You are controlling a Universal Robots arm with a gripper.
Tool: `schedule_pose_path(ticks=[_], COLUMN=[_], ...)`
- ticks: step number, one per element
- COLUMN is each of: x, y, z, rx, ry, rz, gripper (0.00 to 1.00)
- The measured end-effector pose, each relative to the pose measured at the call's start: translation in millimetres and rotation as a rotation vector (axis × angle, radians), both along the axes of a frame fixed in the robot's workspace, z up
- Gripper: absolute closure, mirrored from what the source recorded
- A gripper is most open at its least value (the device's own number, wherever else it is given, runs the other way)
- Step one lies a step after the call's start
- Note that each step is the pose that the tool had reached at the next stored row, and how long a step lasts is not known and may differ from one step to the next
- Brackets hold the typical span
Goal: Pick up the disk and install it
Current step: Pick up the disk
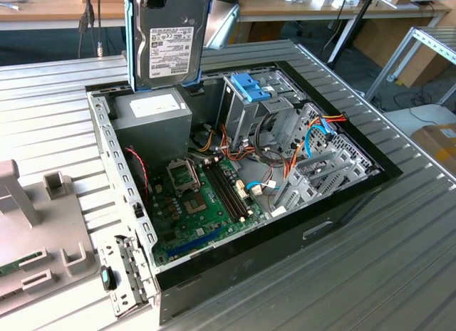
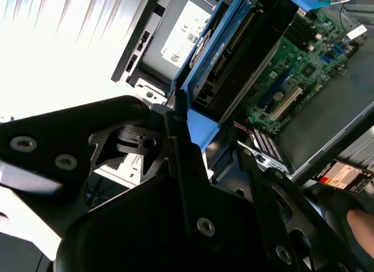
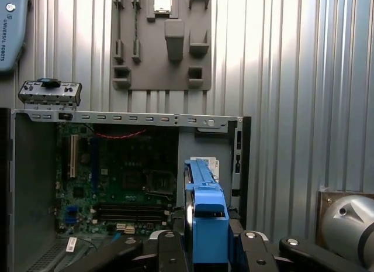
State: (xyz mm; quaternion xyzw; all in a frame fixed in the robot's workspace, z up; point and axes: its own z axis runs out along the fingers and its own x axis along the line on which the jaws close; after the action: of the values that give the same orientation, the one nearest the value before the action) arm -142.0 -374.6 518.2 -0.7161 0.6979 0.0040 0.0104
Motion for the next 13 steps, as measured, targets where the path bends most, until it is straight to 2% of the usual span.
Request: schedule_pose_path(ticks=[4,8,9,10,13], x=[0.2,0.2,0.2,0.2,0.2], y=[-9.9,-21.9,-27.9,-31.7,-36.6], z=[0.0,-0.1,-0.1,-0.1,-0.1], rx=[-0.0002,-0.0001,-0.0001,-0.0001,-0.0002], ry=[0.0,-0.0001,-0.0001,-0.0001,-0.0001], rz=[0.0,0.0,0.0,0.0,0.0], gripper=[0.63,0.63,0.63,0.63,0.63])
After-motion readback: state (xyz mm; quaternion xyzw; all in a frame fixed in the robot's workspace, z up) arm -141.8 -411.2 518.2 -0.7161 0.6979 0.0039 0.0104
